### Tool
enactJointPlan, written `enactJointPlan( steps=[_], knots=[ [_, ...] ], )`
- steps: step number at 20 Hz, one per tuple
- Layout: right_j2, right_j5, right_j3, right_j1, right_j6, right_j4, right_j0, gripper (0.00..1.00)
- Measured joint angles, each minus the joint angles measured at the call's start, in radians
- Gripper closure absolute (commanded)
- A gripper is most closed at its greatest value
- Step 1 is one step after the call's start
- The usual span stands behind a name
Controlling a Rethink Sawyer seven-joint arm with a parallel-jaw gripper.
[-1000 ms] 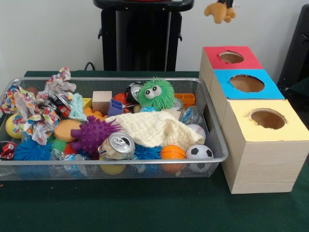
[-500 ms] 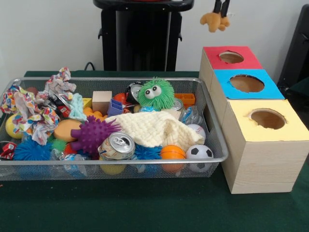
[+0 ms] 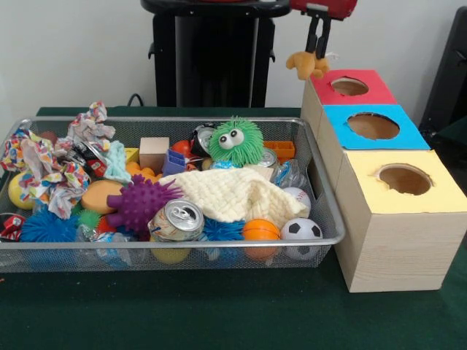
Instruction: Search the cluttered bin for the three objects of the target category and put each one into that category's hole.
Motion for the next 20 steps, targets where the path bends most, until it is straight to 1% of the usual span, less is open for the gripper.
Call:
enactJointPlan(
  steps=[2, 10, 13, 14, 17, 20],
  knots=[
    [0.001, -0.002, 0.009, 0.006, 0.000, 0.010, 0.007, 1.00],
    [0.002, -0.002, 0.018, 0.012, 0.000, 0.078, 0.079, 1.00],
    [0.004, -0.002, 0.018, 0.012, 0.000, 0.120, 0.116, 1.00],
    [0.006, -0.002, 0.018, 0.012, 0.000, 0.145, 0.131, 1.00],
    [0.012, -0.002, 0.018, 0.015, 0.000, 0.173, 0.142, 1.00],
    [0.037, -0.017, 0.018, 0.030, 0.000, 0.190, 0.129, 1.00]
  ],
)
